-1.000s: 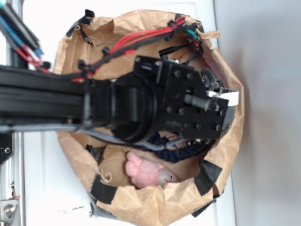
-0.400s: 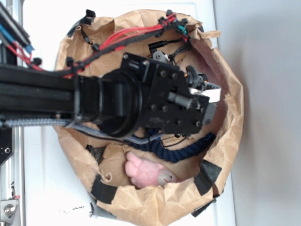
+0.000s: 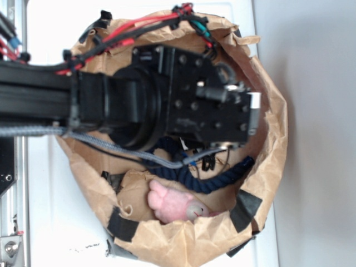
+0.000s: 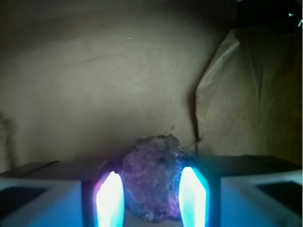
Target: Grab the rock.
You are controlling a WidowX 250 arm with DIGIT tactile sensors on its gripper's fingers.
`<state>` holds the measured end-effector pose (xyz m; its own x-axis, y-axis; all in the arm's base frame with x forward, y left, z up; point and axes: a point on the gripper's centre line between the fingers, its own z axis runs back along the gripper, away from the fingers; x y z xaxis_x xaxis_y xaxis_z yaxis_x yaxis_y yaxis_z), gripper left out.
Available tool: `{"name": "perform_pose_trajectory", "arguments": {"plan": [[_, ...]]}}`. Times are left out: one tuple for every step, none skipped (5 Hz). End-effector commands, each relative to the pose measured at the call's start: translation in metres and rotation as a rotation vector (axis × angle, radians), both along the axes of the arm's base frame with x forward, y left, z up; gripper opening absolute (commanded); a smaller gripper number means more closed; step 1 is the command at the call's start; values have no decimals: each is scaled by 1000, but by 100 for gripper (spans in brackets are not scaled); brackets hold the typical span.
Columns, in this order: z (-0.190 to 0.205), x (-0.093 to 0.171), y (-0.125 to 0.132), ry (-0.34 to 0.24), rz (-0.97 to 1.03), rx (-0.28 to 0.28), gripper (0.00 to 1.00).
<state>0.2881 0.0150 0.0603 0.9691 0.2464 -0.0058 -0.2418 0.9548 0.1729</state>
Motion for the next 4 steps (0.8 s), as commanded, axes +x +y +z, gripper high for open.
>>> {"name": "perform_pose_trajectory", "arguments": {"plan": [[79,-3,23,-50,-19,-101,0],[93,-8,23,-37,-60,-131,0],[106,-15,22,-39,-93,-157,0],[118,-23,19,-87,-127,-160,0]]}}
